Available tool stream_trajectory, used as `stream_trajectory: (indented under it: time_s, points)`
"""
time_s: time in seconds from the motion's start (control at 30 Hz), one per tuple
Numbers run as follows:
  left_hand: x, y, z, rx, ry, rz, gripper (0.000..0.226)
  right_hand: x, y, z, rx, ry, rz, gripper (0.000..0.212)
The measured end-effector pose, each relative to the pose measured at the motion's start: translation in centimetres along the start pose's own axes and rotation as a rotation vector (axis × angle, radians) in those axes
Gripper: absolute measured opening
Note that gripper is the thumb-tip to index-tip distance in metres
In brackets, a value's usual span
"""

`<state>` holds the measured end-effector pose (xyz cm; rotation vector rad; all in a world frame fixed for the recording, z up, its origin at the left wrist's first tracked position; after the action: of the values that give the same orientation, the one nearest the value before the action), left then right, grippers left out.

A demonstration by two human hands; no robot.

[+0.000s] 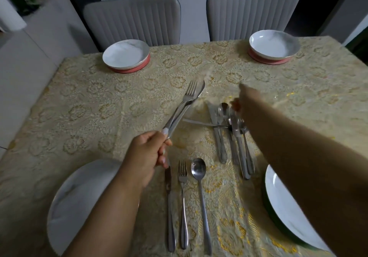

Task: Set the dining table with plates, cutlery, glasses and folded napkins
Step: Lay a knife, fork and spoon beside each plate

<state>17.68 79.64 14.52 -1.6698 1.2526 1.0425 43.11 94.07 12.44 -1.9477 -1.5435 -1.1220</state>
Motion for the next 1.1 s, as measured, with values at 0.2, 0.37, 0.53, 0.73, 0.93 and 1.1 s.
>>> stream_trajectory:
  time_s: [0.2,0.37,0.53,0.73,0.93,1.1]
  points:
    - [1.6,-6.9,-1.3,0.045,-0.022,0.098,0.028,-3.0,-5.0,-9.2,0.341,0.235,-0.062,0.028]
    - [2.9,-11.7,-3.3,0.189,0.113,0.004,0.028,-3.6,-0.5,-10.8,0.213,0.25,-0.019,0.032]
    - [3.3,-15.7,-5.7,0.266,0.177,-0.073,0.023,-4.4,5.2,-12.5,0.234,0.231,-0.008,0.031]
    - [3.1,-20.7,-8.9,0.281,0.065,0.155,0.022,-3.7,13.4,-13.0,0.053,0.282,-0.292,0.03]
    - [3.9,-27.4,-10.4,0.329,0.042,0.286,0.026,-3.4,20.8,-11.6,0.001,0.225,-0.408,0.03]
    - [5.3,-30.2,-10.0,0.19,0.029,0.322,0.024,-5.4,28.9,-7.6,-0.018,0.122,-0.471,0.023]
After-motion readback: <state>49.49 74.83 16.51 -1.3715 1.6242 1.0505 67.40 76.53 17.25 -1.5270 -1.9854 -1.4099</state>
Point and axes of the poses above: each hand's wrist, its own z-axis towards the middle knuckle, its own y-axis out of the back of the hand, x = y × z, the point moved 6 cm from there along z, towards the middle knuckle, and after that the axes turned 6 degrees about -z, right-handed, at the moved point
